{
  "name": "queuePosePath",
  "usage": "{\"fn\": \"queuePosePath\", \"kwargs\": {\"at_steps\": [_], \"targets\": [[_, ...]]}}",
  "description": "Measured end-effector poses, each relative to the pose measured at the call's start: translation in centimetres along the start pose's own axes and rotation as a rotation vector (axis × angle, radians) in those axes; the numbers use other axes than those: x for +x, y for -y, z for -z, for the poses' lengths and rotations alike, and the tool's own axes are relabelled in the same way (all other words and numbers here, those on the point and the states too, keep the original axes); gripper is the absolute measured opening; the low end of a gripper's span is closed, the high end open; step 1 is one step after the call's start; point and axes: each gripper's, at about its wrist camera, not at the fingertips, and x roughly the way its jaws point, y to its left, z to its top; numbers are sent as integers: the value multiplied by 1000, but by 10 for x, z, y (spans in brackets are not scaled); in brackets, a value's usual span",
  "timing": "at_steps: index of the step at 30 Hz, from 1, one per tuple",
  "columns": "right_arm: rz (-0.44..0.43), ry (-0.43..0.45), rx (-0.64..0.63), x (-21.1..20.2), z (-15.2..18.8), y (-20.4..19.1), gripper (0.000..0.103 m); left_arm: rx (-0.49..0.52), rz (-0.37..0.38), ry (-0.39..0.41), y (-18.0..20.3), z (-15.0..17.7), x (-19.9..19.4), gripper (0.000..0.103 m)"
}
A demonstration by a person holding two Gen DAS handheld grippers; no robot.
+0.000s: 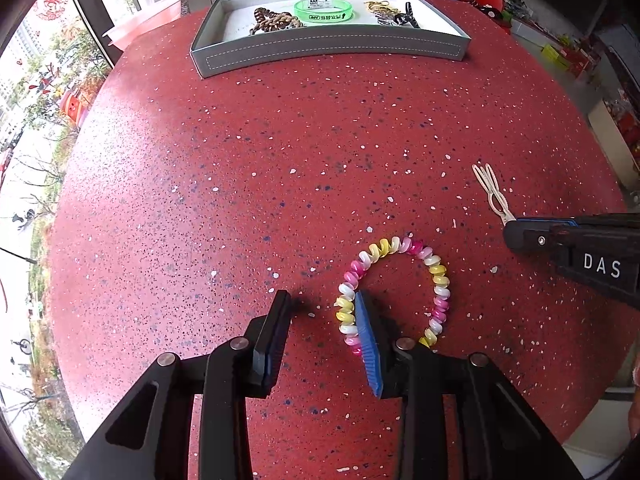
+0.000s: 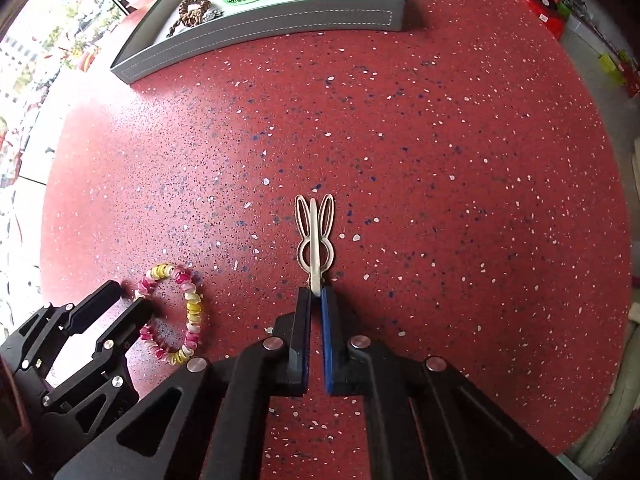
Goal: Organize jewelry
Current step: 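Grasp the pink-yellow beaded bracelet with the left tool while the right tool grasps the white bunny clip, then carry the beaded bracelet and bunny clip into the gray tray and open both tools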
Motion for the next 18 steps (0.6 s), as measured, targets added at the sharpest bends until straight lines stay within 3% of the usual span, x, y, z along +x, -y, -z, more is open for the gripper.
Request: {"fn": "queuePosePath", "kwargs": {"at_steps": [2,5,7,9,18], "targets": [[-37,5,27,-4,4,13,5,-7,6,-2,-1,0,2,52],[-66,9,52,-9,10,30,5,-13,16,-3,-7,-5,5,36],[-65,9,52,-10,6,33,5,-26,37,-7,-9,-5,4,36],[-66,11,50,-11,2,36,5,-37,63,-8,-12,-7,4,27],[-102,33,43,-23,-13,40,5,-128,166,-9,-36,-15,-2,27]]}}
